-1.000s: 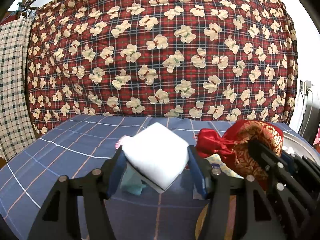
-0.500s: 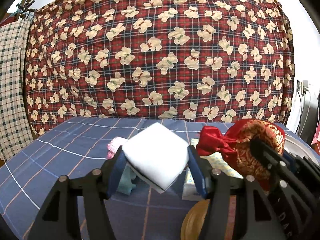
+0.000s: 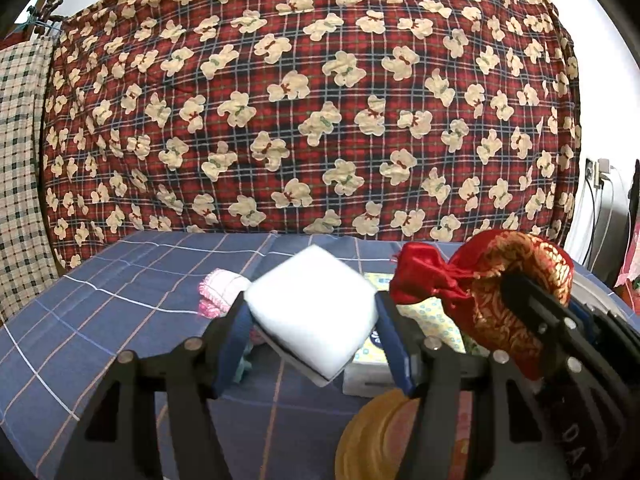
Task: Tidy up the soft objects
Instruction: 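Carry the white cube with the left gripper while the right carries the pouch toward the tin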
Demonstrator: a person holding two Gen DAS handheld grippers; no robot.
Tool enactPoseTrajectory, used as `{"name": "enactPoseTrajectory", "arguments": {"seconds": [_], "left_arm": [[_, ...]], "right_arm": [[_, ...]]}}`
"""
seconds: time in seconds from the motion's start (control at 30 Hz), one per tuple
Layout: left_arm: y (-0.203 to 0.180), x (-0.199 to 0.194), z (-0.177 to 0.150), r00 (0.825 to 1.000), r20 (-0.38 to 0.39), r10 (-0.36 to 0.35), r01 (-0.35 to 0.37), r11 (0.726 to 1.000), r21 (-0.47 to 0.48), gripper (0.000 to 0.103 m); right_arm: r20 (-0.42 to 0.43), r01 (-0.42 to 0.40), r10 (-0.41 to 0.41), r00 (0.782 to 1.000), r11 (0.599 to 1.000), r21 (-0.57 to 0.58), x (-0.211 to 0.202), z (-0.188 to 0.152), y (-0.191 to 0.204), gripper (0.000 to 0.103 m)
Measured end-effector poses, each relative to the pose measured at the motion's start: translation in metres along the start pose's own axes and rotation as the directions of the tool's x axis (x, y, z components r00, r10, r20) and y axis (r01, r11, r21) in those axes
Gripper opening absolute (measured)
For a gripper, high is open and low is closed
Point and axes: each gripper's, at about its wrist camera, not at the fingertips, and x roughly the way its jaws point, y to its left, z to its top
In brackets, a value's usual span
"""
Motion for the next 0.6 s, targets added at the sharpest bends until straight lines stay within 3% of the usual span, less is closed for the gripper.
{"name": "enactPoseTrajectory", "arguments": {"seconds": [0.6], "left_arm": [[-0.011, -0.006, 0.006, 1.0, 0.001, -0.02, 0.02, 1.0, 0.011, 0.061]], "right_arm": [[0.012, 0.023, -0.023, 1.0, 1.0, 0.005, -0.008, -0.001, -0.015, 0.013]]}}
